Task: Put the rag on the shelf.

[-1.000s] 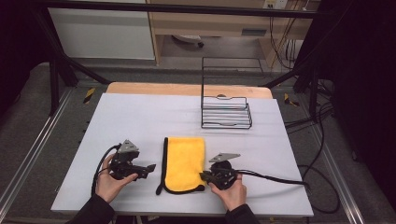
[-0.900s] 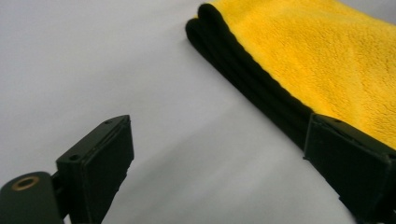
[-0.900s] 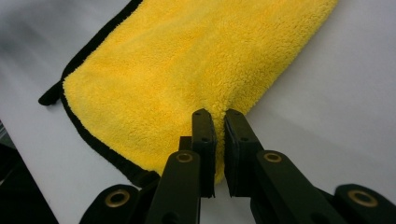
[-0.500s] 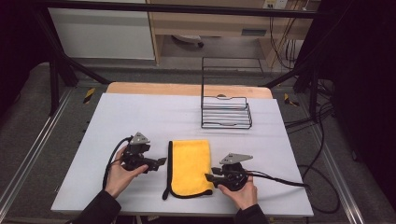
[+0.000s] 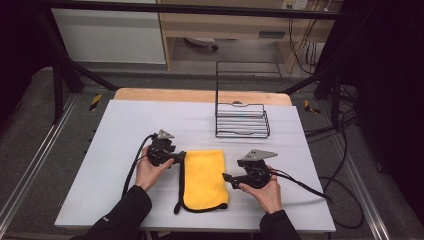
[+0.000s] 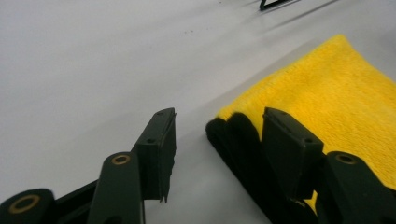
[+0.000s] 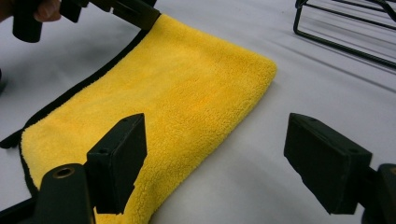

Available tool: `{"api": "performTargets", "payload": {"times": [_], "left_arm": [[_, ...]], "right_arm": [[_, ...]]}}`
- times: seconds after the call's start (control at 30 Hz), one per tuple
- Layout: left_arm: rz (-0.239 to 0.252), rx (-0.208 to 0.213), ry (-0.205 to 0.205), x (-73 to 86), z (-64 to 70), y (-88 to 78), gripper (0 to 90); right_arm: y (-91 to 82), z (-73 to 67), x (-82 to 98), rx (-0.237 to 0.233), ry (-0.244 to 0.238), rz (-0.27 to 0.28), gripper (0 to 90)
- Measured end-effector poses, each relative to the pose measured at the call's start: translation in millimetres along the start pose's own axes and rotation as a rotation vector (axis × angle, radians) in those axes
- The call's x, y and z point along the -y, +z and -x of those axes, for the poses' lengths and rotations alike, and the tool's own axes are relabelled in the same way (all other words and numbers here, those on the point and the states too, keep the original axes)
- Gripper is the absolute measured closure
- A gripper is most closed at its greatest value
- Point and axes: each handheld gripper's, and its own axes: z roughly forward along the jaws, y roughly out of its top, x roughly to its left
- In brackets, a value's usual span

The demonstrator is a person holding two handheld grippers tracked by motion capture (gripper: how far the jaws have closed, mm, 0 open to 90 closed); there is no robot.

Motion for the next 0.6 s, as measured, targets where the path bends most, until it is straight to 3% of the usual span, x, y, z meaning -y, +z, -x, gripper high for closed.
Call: {"api": "performTargets", "payload": {"times": [0.07,0.2,0.37,0.6], "left_arm": [[-0.006,0.019,-0.019,0.9,-0.7,4.6,54.6],[-0.023,0.037,-0.019,2.0,-0.5,11.1,60.1],[-0.026,0.044,-0.007,2.5,2.2,16.9,63.5],[-0.027,0.055,-0.021,2.6,1.0,18.9,65.9]], "right_arm": [[2.6,2.8,-1.6,0.000,0.003,-0.002,19.0],[6.1,6.1,-3.6,0.001,0.012,-0.007,17.4],[8.9,8.6,-6.2,-0.010,0.024,0.004,15.7],[24.6,20.5,-15.3,0.003,0.056,0.029,12.9]]}}
